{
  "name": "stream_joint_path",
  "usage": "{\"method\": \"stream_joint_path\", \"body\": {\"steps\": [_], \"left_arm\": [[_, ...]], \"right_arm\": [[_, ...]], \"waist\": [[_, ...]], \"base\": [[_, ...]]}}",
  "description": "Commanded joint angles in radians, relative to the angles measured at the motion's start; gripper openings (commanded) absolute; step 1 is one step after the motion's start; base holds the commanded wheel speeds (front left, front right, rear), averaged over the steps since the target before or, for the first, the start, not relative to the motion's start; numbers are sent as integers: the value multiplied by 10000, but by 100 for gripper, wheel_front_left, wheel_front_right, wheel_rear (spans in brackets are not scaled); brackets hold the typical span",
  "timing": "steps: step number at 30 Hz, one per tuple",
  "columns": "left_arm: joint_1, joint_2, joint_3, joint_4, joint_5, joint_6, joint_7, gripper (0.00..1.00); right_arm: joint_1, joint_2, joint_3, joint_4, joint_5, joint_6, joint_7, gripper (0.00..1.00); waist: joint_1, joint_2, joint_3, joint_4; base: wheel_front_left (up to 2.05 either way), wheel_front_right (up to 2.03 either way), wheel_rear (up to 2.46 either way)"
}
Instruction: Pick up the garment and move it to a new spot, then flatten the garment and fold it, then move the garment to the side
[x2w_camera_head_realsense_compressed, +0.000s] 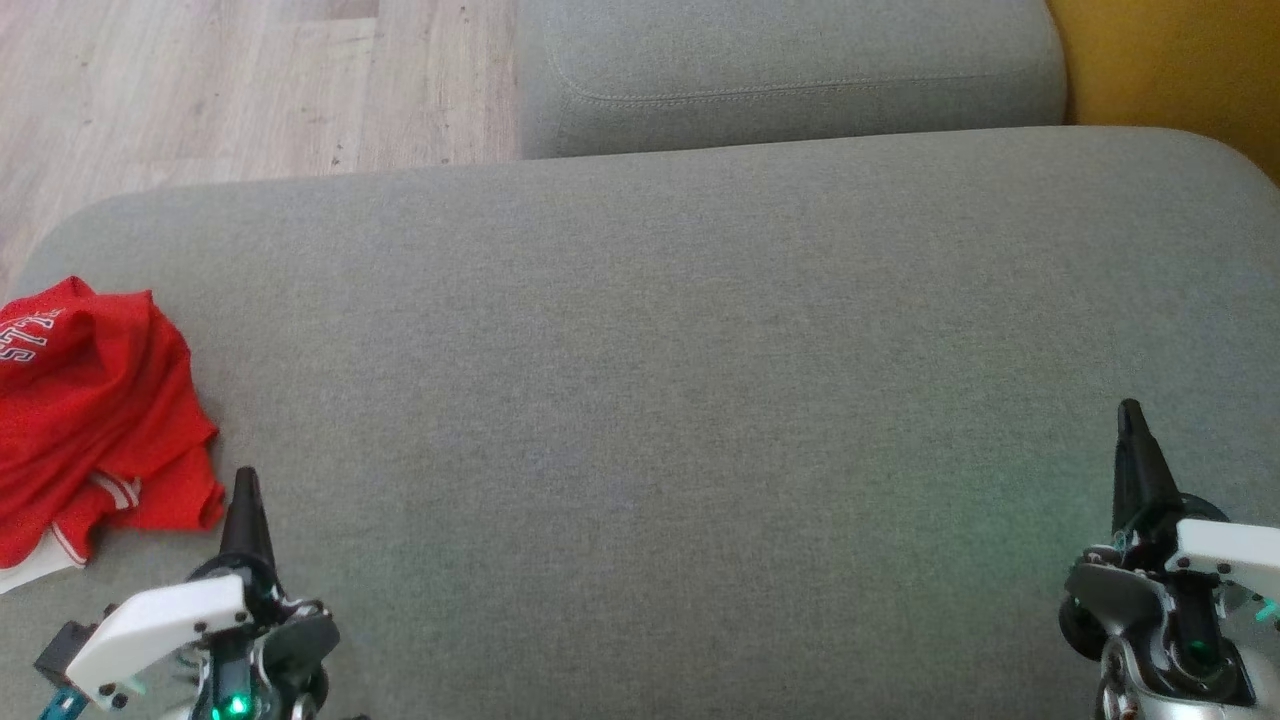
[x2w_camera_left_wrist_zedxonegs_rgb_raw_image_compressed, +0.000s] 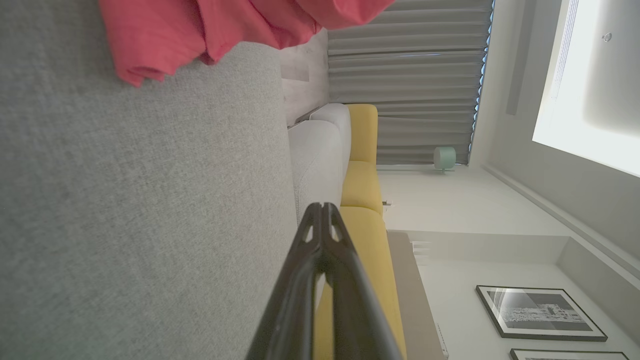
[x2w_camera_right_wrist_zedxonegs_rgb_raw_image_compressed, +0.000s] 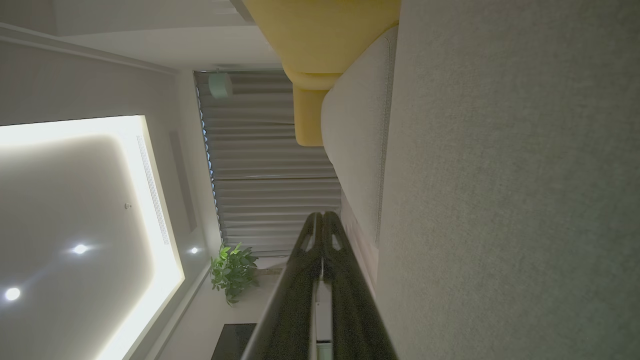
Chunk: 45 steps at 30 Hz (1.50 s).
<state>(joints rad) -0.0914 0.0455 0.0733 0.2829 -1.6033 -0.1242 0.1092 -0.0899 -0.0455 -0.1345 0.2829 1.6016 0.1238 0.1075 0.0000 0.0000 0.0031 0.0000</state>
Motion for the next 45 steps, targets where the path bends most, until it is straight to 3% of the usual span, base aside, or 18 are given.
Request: {"method": "stream_joint_path", "body": {"steps": [1,26,27,34,45], "left_arm": [[-166,47,403,-378,-54,-65,39,0],[-166,47,403,-379,-55,-65,39,0],[11,0,-38,165,2,11,-8,100],[146,16,-110,544,157,9,-147,100],[-65,145,-229,612,1250,2,-443,100]], "right_arm": [[-180,-47,209,-382,72,69,56,0],[-180,-47,209,-382,72,69,56,0],[7,8,8,175,-3,-10,-3,100],[104,14,91,516,-109,-8,-109,100],[-218,-225,412,623,-897,-2,-437,100]], "waist": [[0,0,0,0],[0,0,0,0],[0,0,0,0],[0,0,15,-7],[0,0,72,-43]], "base": [[0,0,0],[0,0,0],[0,0,0],[0,0,0],[0,0,0]]}}
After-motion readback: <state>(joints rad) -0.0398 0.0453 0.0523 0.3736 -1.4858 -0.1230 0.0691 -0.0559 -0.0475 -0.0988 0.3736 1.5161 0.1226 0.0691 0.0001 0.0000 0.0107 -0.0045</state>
